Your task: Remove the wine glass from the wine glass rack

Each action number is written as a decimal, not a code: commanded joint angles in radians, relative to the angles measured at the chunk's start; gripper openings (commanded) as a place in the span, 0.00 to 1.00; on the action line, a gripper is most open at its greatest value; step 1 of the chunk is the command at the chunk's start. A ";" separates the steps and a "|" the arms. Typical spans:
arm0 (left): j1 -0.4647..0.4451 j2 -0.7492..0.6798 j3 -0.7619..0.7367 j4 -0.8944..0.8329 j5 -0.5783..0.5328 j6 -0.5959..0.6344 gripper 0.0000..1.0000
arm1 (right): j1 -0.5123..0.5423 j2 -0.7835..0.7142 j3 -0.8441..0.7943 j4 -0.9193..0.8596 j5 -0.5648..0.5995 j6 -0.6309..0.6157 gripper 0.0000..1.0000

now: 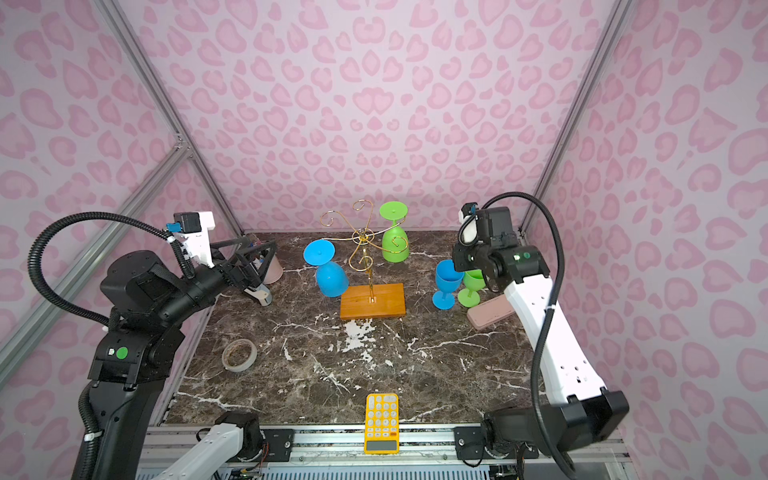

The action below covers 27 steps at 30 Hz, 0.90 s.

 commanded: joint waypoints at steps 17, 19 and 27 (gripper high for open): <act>0.003 0.017 -0.148 0.004 0.088 -0.143 0.99 | 0.243 -0.378 -0.351 0.562 0.066 -0.072 0.78; 0.003 0.018 -0.157 -0.001 0.117 -0.155 1.00 | 0.291 -0.371 -0.342 0.559 0.056 -0.094 0.81; 0.003 0.045 -0.189 -0.133 0.234 -0.200 0.94 | 0.504 -0.309 -0.387 0.638 0.151 -0.155 0.87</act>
